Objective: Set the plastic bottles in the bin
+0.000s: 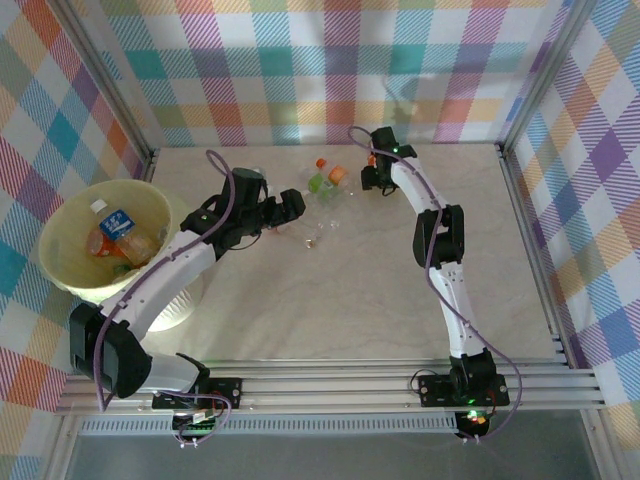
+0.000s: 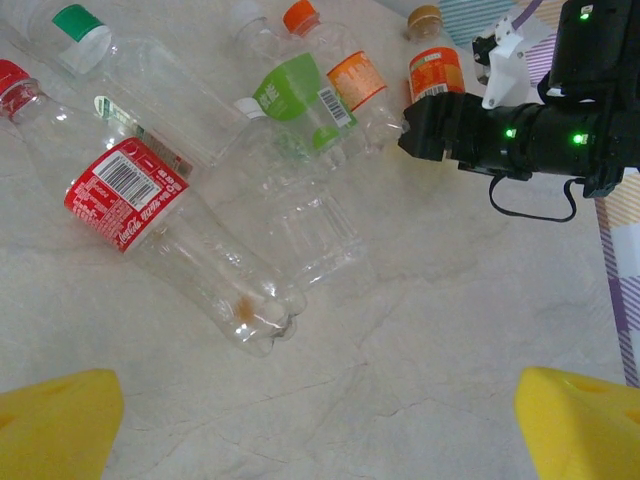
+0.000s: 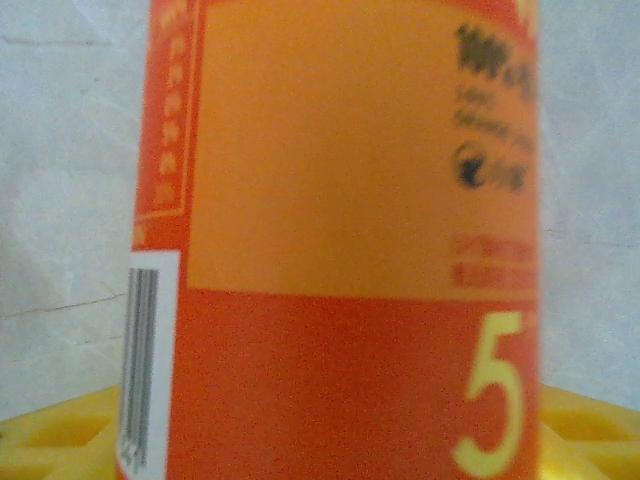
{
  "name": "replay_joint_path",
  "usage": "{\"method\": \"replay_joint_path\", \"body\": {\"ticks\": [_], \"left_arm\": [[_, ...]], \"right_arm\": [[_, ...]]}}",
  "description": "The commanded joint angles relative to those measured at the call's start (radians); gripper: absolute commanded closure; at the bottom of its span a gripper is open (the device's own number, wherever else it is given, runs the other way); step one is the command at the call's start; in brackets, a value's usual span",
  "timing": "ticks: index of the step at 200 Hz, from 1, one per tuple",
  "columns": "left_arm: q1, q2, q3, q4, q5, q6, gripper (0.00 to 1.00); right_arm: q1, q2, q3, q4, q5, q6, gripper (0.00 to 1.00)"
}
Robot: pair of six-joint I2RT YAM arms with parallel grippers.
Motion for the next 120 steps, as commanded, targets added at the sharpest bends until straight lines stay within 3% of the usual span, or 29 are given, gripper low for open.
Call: {"method": "replay_joint_path", "body": {"ticks": [1, 64, 120], "left_arm": [[-0.011, 0.012, -0.002, 0.008, 0.001, -0.005, 0.00], [-0.011, 0.014, 0.002, 0.001, 0.020, -0.018, 0.00], [-0.011, 0.027, 0.000, 0.025, 0.066, -0.039, 0.00]], "right_arm": [[-0.004, -0.019, -0.039, 0.008, -0.033, -0.020, 0.33], [-0.006, -0.111, -0.188, 0.115, -0.063, -0.016, 0.48], [-0.006, -0.371, -0.612, 0.382, -0.119, 0.069, 0.55]]}}
